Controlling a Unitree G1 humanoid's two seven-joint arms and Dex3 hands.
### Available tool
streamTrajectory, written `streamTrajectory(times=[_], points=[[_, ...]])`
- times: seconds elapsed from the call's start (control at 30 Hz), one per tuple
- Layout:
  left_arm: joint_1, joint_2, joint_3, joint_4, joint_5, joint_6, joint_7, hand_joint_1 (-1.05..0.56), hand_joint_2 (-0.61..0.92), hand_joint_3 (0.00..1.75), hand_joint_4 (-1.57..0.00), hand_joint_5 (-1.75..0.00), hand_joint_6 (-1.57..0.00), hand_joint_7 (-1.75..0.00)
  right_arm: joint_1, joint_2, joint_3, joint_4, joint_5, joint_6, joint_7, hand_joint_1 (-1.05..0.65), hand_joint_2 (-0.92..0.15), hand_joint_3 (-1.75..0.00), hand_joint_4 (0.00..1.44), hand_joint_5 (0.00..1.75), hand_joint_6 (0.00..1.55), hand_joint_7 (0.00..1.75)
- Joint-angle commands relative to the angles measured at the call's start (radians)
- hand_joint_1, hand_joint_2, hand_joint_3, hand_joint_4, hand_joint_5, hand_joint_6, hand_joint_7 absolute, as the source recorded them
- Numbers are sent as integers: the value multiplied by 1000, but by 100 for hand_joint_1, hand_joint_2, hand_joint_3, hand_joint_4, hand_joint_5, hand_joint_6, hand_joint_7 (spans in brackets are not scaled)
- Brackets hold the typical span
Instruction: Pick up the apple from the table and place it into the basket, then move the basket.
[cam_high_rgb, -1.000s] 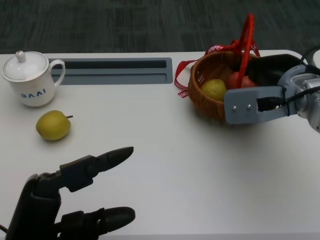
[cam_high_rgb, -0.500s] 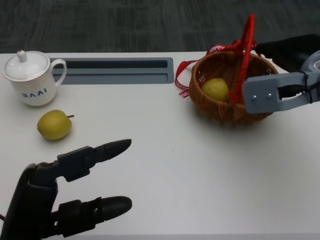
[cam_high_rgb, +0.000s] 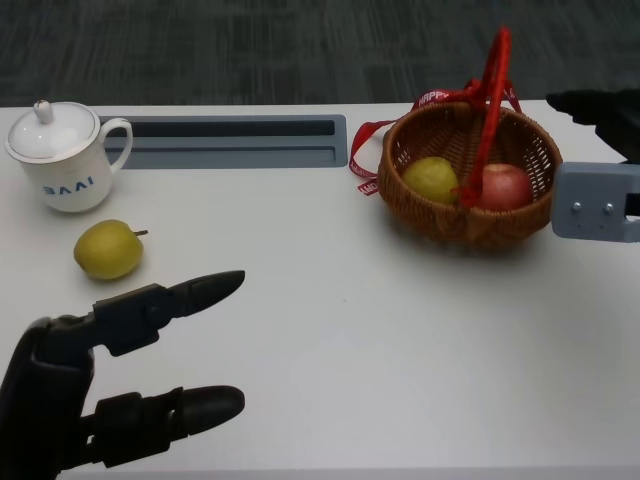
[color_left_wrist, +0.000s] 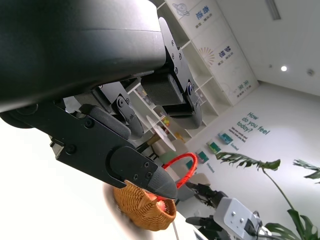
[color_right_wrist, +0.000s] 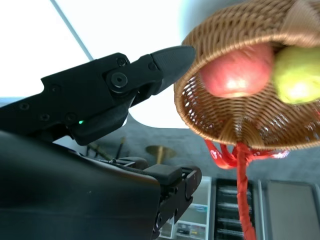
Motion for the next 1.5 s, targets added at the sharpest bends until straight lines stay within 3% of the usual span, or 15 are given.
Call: streamTrajectory(times=[0.03,0.23,0.4,0.5,0.63,0.87,1.1,1.5], points=[[-3,25,19,11,-26,-19,-11,-49,74,0,-94,-1,-84,0,70,-32,-57,-35,73,-104,-11,-84,-77,0,38,2,35,1],[-13,41,28,28,-78,-29,-29,-45,73,0,-94,0,-83,0,254,-43,-119,-126,145,-353,-147,-63,-77,0,49,3,46,3],[-21,50,40,51,-94,-46,-42,-45,73,0,-94,0,-83,0,428,24,-190,-210,214,-635,-284,-40,-76,0,66,5,62,4],[-18,53,49,57,-93,-51,-46,-47,74,0,-94,0,-83,0,490,75,-209,-233,245,-759,-288,-42,-79,-1,73,4,67,3],[-6,50,52,58,-86,-60,-47,-47,74,0,-94,0,-83,0,541,133,-208,-246,301,-870,-202,-47,-85,-2,77,2,69,1],[14,46,62,61,-76,-79,-42,-47,73,0,-95,0,-84,-1,572,228,-139,-261,480,-908,91,-55,-86,0,76,0,68,0],[40,37,60,59,-60,-94,-38,-45,71,0,-95,0,-86,-1,568,335,-128,-259,655,-837,379,-54,-83,0,76,0,68,0],[64,13,63,75,-55,-117,-30,-42,70,0,-96,-1,-87,-1,539,392,-215,-243,724,-775,599,-53,-81,0,70,0,65,0]])
